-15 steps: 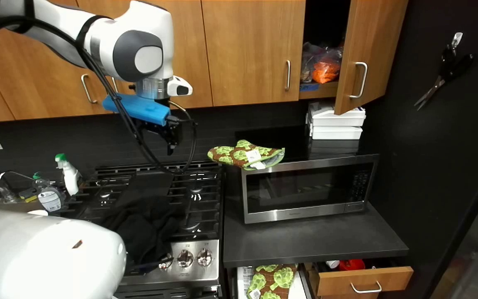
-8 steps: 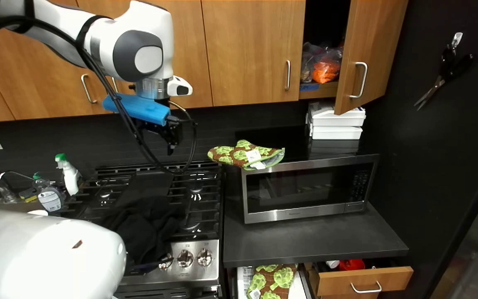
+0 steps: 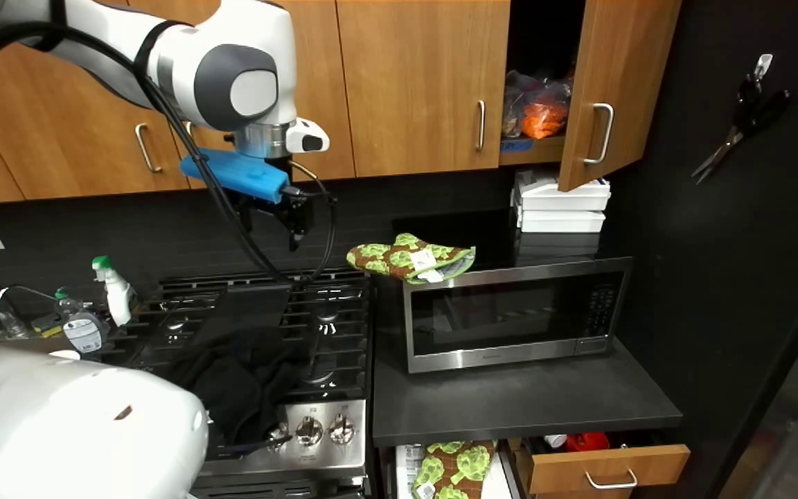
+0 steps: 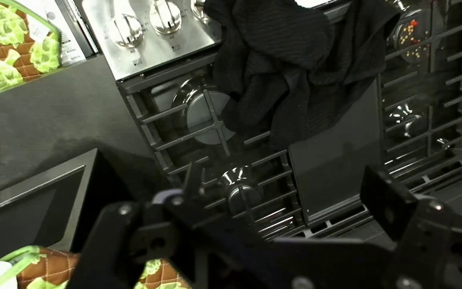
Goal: Close the top drawer to the left
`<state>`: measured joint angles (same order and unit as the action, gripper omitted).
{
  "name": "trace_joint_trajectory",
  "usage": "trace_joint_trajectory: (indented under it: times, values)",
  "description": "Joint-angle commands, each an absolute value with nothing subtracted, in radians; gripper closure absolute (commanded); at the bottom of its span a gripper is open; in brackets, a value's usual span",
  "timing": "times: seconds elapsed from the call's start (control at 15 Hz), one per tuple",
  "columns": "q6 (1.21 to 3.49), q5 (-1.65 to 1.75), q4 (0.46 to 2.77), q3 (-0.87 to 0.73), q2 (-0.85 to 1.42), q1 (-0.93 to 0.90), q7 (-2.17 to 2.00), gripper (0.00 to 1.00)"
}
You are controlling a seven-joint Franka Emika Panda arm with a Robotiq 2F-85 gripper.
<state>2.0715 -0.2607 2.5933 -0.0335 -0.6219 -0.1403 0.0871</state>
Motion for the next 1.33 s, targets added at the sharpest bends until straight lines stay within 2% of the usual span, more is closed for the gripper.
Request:
trace_joint_trajectory:
  times: [0.0,0.6,0.87,1.27]
  values:
    - [2.122,-0.257,2.583,-0.017,-0.590,-0.082,0.014,0.00]
    - [2.407,-0.178,2.823,-0.068,-0.559,0.158,-0.169,0.00]
    - [2.499,-0.151,2.801,-0.138,-0.388,0.244,-0.152,0.00]
    - [2.473,-0.166,2.786,-0.155,-0.399,0.226,-0.137,0.00]
